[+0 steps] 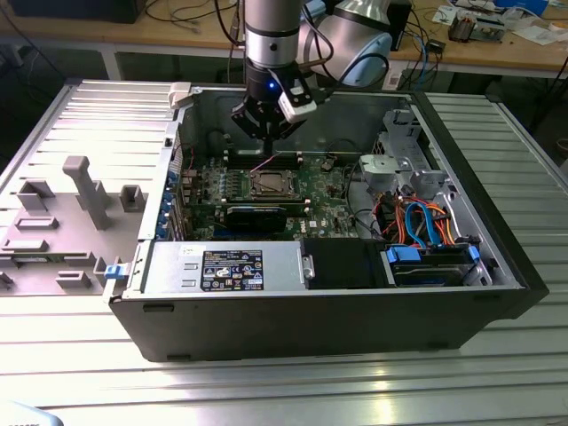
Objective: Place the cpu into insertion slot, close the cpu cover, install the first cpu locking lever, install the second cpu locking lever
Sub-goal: 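Install the first cpu locking lever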
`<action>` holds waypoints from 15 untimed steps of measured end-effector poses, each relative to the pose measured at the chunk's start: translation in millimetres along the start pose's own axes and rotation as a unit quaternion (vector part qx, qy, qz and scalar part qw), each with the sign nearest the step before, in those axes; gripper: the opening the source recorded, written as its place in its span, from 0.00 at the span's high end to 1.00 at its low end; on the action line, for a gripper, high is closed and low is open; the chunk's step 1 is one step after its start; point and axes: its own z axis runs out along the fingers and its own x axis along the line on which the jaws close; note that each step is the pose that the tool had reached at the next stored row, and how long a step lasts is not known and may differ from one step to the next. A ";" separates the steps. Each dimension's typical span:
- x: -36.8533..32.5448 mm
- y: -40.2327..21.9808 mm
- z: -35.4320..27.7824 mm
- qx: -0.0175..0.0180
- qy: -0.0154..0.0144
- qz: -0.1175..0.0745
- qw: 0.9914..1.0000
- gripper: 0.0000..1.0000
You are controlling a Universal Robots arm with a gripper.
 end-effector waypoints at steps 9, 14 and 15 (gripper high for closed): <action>-2.7 0.0 1.4 0.000 0.000 0.000 1.000 0.89; 6.4 3.1 9.9 -0.002 0.000 -0.004 1.000 0.89; 6.5 3.9 11.1 -0.003 0.000 -0.004 1.000 0.89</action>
